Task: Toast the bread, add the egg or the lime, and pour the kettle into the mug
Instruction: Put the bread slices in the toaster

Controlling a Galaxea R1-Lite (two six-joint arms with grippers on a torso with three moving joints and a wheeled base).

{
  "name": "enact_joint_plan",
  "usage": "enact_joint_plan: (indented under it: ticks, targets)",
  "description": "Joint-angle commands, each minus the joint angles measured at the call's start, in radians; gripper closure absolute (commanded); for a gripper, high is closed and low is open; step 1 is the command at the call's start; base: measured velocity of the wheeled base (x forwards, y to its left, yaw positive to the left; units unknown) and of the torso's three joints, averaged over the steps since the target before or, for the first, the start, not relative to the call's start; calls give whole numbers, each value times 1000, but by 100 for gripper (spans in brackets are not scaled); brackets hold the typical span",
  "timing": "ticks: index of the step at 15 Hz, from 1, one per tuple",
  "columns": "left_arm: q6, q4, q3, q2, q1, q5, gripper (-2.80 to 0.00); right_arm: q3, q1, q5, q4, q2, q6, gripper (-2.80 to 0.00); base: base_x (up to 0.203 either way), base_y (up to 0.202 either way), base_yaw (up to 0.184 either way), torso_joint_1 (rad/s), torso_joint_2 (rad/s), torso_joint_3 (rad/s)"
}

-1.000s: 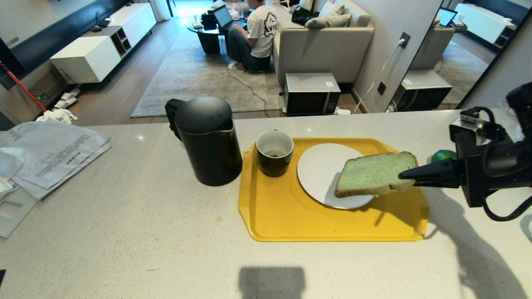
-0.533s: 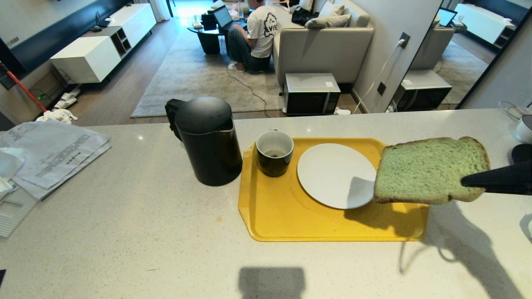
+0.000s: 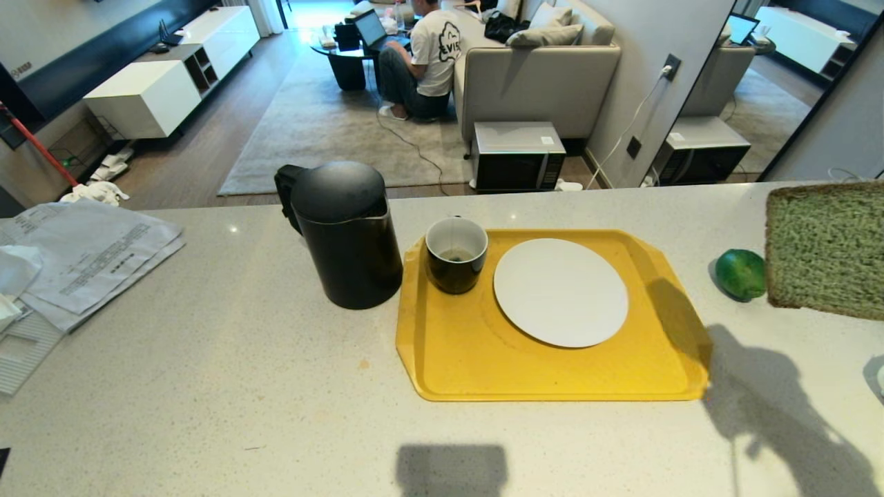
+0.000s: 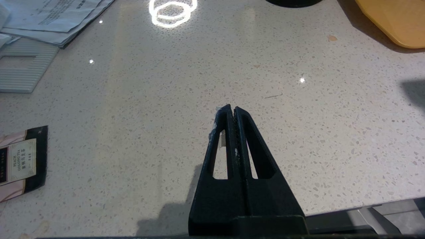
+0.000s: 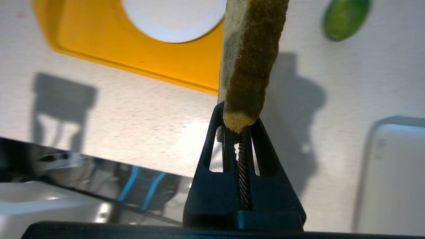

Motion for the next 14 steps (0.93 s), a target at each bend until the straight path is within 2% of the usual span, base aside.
enact_joint_plan:
  ticks: [1,6,10,12,14]
  targets:
    - [1,0,0,-1,0,0,0,-6,1,-74,3,-59,-75,0,0,0,0,0,0,0]
    - [1,0,0,-1,0,-1,0,1,1,-104,10,-83,-98,0,0,0,0,0,0,0]
    - [1,0,0,-1,0,-1,0,15,1,-182,62,-77,-250,0,0,0,0,0,0,0]
    - [1,0,0,-1,0,-2,0,17,1,-251,114,-74,-335,0,0,0,0,0,0,0]
    - [1,0,0,-1,0,-1,0,26,1,-272,133,-67,-344,0,0,0,0,0,0,0]
